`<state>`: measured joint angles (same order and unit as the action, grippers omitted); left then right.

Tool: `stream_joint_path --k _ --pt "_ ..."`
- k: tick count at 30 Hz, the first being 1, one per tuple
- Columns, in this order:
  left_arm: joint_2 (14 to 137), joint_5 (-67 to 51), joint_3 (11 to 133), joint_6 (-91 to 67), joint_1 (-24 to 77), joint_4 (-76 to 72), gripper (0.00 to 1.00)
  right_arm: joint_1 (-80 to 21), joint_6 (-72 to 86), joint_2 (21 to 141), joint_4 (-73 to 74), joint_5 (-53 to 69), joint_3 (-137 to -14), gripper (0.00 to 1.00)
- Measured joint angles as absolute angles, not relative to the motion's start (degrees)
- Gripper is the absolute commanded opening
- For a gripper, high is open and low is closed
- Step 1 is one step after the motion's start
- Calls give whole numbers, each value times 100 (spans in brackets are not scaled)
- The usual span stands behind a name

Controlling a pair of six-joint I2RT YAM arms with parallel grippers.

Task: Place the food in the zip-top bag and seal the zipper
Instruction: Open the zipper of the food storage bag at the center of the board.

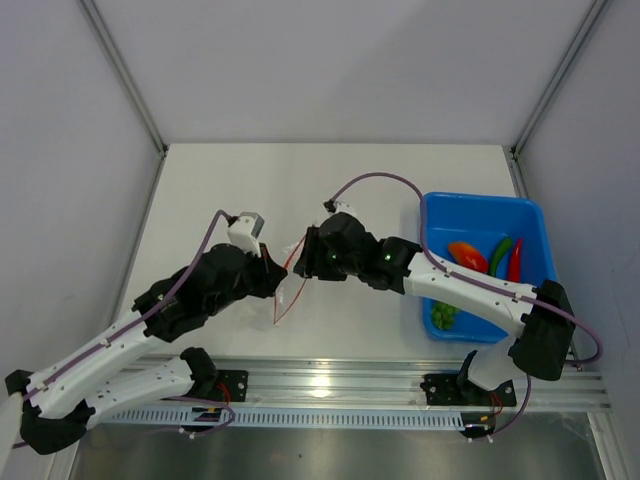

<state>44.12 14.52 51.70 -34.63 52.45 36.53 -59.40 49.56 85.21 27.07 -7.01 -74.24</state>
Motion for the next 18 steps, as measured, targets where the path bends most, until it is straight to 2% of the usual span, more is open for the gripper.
stream_joint_path --k 2,3,4,6,9,11,13,17,18 --pt "4379 1494 5170 -3463 5253 3660 1 -5942 5022 8534 2714 -709 -7319 51" --pt "4355 1507 5170 -3463 5256 3660 0 -5944 5046 8532 2714 -727 -7251 45" --pt "4318 1518 5170 -3459 5256 3662 1 -5957 5081 8532 2703 -749 -7155 29" --pt "4224 1538 5168 -3457 5258 3660 1 -5986 5083 8527 2641 -768 -7024 11" --pt "4145 1540 5151 -3454 5260 3662 1 -6062 5070 8527 2554 -770 -6912 1" --pt "4130 1544 5131 -3454 5260 3664 1 -6134 5046 8523 2469 -786 -6912 0" --pt "4132 1553 5129 -3446 5260 3699 9 -6230 5022 8510 2383 -823 -6912 0" --pt "4165 1634 5096 -3430 5262 3769 34 -6375 4939 8503 2298 -834 -6938 0" --pt "4171 1645 5096 -3420 5264 3787 37 -6401 4921 8503 2281 -834 -6958 0"
